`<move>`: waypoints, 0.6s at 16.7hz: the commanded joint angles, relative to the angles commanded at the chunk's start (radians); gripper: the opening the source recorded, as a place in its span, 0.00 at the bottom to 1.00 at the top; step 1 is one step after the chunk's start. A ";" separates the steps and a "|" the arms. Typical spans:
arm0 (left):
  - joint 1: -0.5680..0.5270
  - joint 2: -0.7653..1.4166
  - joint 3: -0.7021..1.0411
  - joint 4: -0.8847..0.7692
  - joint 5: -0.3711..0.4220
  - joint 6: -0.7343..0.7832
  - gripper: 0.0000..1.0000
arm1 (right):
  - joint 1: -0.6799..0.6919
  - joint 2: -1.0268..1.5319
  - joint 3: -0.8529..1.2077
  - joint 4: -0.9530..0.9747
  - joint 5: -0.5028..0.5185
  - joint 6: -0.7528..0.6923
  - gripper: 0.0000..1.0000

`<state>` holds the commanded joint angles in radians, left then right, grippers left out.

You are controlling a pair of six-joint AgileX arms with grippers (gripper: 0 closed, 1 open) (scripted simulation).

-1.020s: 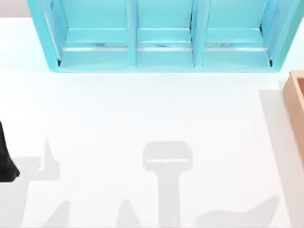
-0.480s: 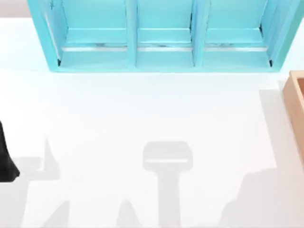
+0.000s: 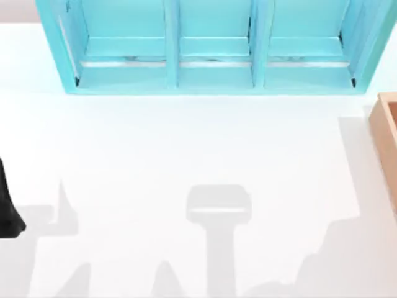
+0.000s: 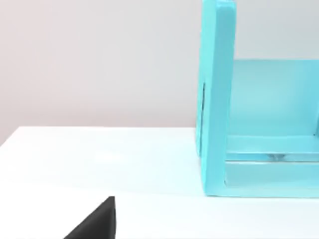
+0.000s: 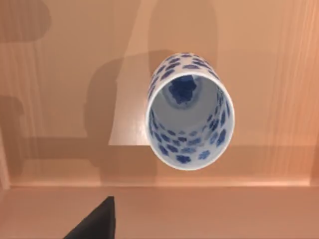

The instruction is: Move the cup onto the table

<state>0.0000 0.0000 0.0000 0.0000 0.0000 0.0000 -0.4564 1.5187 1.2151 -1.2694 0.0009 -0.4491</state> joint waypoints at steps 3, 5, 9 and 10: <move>0.000 0.000 0.000 0.000 0.000 0.000 1.00 | -0.001 0.017 -0.054 0.066 0.000 0.002 1.00; 0.000 0.000 0.000 0.000 0.000 0.000 1.00 | 0.000 0.037 -0.115 0.151 0.000 0.003 1.00; 0.000 0.000 0.000 0.000 0.000 0.000 1.00 | 0.000 0.084 -0.249 0.338 0.000 0.004 1.00; 0.000 0.000 0.000 0.000 0.000 0.000 1.00 | 0.000 0.093 -0.275 0.371 0.000 0.004 1.00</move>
<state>0.0000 0.0000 0.0000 0.0000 0.0000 0.0000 -0.4562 1.6115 0.9401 -0.8986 0.0006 -0.4446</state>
